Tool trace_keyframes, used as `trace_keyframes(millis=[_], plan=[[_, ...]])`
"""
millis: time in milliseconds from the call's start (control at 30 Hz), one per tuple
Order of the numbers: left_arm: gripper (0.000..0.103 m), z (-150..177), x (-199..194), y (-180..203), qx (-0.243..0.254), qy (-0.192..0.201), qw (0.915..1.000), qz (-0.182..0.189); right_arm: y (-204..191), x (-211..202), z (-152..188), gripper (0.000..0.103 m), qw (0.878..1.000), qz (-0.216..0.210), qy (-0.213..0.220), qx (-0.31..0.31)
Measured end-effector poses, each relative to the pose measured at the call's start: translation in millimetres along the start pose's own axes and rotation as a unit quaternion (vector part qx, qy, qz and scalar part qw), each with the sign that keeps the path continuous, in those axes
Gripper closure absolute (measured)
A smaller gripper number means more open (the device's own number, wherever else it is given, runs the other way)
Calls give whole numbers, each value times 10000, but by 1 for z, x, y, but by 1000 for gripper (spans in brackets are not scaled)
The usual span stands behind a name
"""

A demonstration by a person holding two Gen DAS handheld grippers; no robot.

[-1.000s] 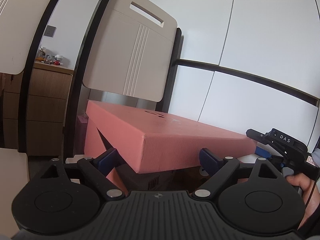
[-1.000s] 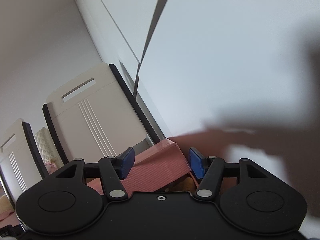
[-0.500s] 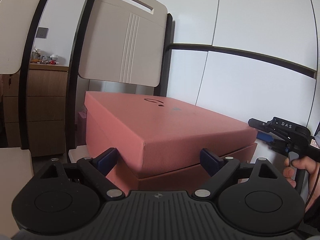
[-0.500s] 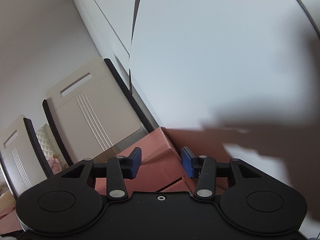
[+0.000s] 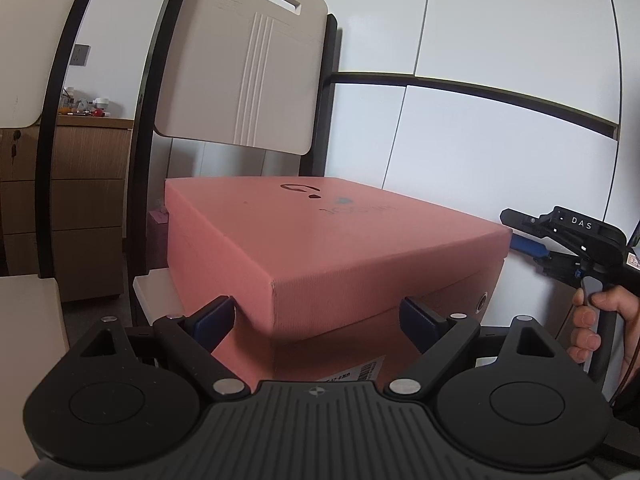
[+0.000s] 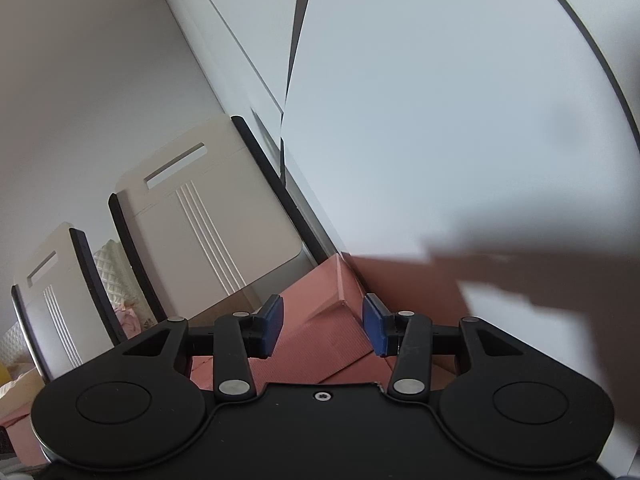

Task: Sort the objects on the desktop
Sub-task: 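Lower the lid onto the shoebox rim with both grippers, then open both grippers and release the closed lid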

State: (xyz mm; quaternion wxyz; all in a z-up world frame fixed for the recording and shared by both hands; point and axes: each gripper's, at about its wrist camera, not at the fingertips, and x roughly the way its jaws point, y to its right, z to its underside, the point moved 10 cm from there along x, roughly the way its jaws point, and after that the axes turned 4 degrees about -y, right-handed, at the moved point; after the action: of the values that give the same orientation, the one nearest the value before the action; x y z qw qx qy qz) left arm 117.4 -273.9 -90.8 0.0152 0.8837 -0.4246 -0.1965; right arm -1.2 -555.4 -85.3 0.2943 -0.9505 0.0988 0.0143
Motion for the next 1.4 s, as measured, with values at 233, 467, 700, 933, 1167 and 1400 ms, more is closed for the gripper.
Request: trace_keyframes(millis=[233, 467, 700, 933, 1167, 1400], plan=[[11, -2, 1, 3, 33, 76, 9999, -72, 7, 3, 3, 60, 9999, 8, 8, 109], [11, 11, -5, 7, 80, -6, 10000, 37, 9, 1, 2, 60, 9995, -9, 6, 312], [11, 35, -2, 7, 19, -253, 9996, 114, 9, -14, 21, 35, 9962, -725, 85, 478], [9, 41, 6, 11, 116, -332, 9993, -117, -5, -2, 32, 23, 9954, -936, -49, 184], [9, 48, 5, 32, 255, -415, 9988, 92, -11, 10, 32, 23, 9949, -995, -135, -61], [9, 50, 4, 39, 85, -401, 9991, 122, -15, 10, 35, 23, 9958, -824, -292, -272]])
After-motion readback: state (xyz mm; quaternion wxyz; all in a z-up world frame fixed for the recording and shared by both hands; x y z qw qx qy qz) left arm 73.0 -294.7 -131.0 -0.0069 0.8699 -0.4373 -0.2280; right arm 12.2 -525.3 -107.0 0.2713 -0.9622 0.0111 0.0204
